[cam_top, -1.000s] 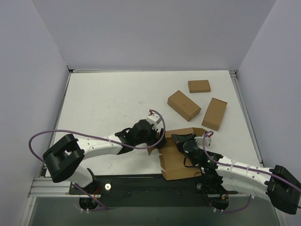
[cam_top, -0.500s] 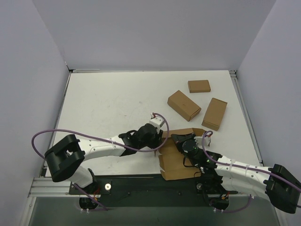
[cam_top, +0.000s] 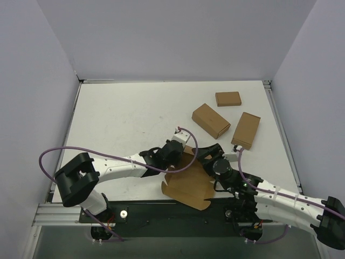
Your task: Fold the paper box
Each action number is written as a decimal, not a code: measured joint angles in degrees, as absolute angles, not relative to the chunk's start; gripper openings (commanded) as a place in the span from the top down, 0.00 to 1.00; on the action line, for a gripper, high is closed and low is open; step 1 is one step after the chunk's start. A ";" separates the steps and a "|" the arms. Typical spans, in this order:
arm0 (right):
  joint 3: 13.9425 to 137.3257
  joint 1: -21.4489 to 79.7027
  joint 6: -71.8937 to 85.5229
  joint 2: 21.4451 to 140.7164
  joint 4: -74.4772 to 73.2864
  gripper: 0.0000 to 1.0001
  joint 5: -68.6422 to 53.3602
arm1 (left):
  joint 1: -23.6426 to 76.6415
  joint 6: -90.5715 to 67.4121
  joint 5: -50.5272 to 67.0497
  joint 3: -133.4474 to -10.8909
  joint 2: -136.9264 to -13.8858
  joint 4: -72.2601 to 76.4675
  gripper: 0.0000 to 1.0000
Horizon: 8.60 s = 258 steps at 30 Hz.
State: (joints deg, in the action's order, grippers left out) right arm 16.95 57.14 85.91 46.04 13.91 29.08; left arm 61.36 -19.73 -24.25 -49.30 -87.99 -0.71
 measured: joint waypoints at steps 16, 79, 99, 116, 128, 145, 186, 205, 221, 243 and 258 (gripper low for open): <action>32.69 57.41 42.35 42.89 -1.39 0.32 22.63 | 56.99 -8.43 -20.69 -43.27 -83.64 6.11 1.00; 45.36 76.71 14.79 92.73 -7.11 1.00 71.29 | 46.37 -15.03 -6.55 -27.90 -62.92 11.84 0.11; 45.10 76.71 13.30 92.09 -5.93 0.53 70.50 | 46.87 -7.62 -3.75 -31.00 -75.18 19.31 0.94; 48.12 77.73 35.33 77.43 -21.63 0.21 64.07 | 50.46 -12.86 -23.46 -27.38 -75.29 21.32 1.00; 45.60 71.22 70.67 68.31 -6.09 0.21 36.32 | 51.05 -14.46 -31.11 -24.84 -73.14 22.11 1.00; 36.18 63.26 91.59 73.73 20.82 0.25 31.79 | 52.56 -16.69 -32.75 -22.83 -70.78 23.51 1.00; 30.37 57.67 98.59 77.91 22.96 0.95 40.05 | 54.78 -19.55 -29.58 -25.80 -69.56 17.47 0.89; 29.61 58.81 96.09 78.48 24.58 1.00 42.52 | 54.78 -26.20 -22.90 -30.87 -72.60 8.58 0.82; 27.68 61.01 90.65 79.02 31.18 1.00 42.02 | 54.85 -22.96 -12.58 -19.55 -67.57 20.56 0.48; 27.46 61.58 88.12 78.85 31.46 1.00 42.24 | 54.74 -20.97 -10.48 -19.51 -66.76 20.38 0.49; 24.23 61.67 80.53 78.11 38.81 1.00 40.97 | 54.22 -18.92 -4.16 -16.88 -65.41 21.71 0.46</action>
State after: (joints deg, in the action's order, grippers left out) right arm 24.23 61.67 80.53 78.11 38.81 40.97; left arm 54.22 -18.92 -4.16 -16.88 -65.41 21.71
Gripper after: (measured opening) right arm 0.037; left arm 0.494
